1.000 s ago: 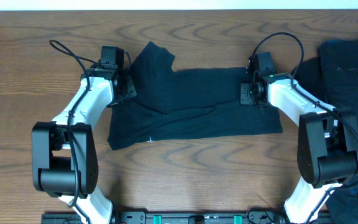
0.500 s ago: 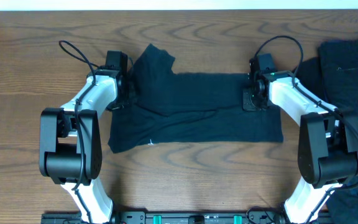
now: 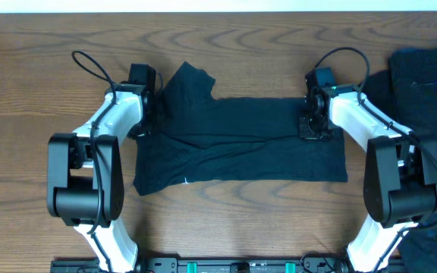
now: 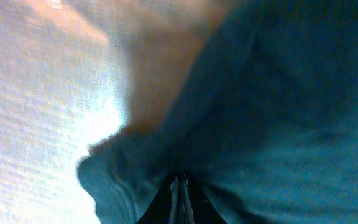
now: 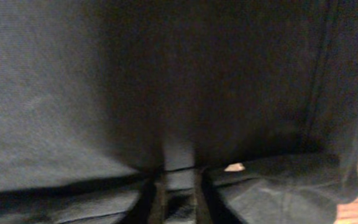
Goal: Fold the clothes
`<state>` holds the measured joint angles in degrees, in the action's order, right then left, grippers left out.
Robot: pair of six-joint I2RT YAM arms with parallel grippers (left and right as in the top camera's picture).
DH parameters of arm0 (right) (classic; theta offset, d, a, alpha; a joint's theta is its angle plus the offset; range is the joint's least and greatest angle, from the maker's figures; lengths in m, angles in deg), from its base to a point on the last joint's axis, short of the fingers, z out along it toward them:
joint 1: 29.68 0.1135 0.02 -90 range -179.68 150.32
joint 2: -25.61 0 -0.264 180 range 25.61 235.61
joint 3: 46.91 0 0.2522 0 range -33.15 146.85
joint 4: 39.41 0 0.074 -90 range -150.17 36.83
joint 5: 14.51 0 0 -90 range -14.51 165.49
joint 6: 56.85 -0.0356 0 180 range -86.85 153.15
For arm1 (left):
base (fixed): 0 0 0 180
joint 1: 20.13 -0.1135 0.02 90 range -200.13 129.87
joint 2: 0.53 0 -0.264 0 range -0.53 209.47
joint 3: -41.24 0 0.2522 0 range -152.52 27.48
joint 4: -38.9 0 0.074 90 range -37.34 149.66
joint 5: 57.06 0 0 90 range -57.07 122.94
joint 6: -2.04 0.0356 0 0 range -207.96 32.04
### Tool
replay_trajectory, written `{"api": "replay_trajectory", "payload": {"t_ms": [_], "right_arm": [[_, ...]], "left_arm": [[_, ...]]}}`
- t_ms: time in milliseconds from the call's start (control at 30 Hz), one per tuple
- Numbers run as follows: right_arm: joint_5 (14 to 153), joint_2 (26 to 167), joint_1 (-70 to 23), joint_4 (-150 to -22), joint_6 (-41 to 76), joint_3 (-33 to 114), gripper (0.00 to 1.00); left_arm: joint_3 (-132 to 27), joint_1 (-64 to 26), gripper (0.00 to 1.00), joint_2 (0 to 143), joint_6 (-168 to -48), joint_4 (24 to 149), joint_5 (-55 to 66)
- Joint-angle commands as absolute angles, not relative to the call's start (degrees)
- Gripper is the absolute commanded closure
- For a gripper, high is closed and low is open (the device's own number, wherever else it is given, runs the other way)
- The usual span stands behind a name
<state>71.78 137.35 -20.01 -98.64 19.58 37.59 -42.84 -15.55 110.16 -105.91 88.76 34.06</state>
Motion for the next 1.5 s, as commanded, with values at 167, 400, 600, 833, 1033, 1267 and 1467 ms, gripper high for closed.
{"api": "replay_trajectory", "payload": {"t_ms": [167, 400, 600, 833, 1033, 1267, 1467], "right_arm": [[72.55, 139.08, -22.39, -106.18, 19.91, 51.67, 0.60], [76.26, 139.10, -27.90, -111.73, 19.93, 57.83, 0.49], [80.94, 139.10, -32.80, -110.66, 20.96, 57.81, 0.51], [80.90, 139.12, -32.93, -109.99, 23.21, 57.81, 0.51], [80.87, 139.12, -32.93, -108.85, 23.21, 57.81, 0.51], [80.90, 139.14, -32.93, -108.43, 23.19, 57.77, 0.51], [80.90, 139.14, -32.53, -107.98, 24.52, 56.76, 0.52]], "left_arm": [[-47.82, -15.84, 0.94, 99.95, -103.70, 87.47, 32.79], [-55.06, -15.84, 0.67, 102.10, -92.64, 88.82, 22.59], [-62.62, -15.40, 0.62, 108.15, -88.25, 86.25, 21.95], [-63.08, -14.90, 0.55, 117.09, -85.19, 75.47, 21.95], [-63.08, -13.28, 0.53, 123.56, -82.90, 70.33, 21.82], [-63.02, -11.66, 0.51, 125.81, -80.05, 70.16, 24.31], [-62.91, -11.68, 0.50, 127.82, -80.01, 70.03, 26.59]]}}
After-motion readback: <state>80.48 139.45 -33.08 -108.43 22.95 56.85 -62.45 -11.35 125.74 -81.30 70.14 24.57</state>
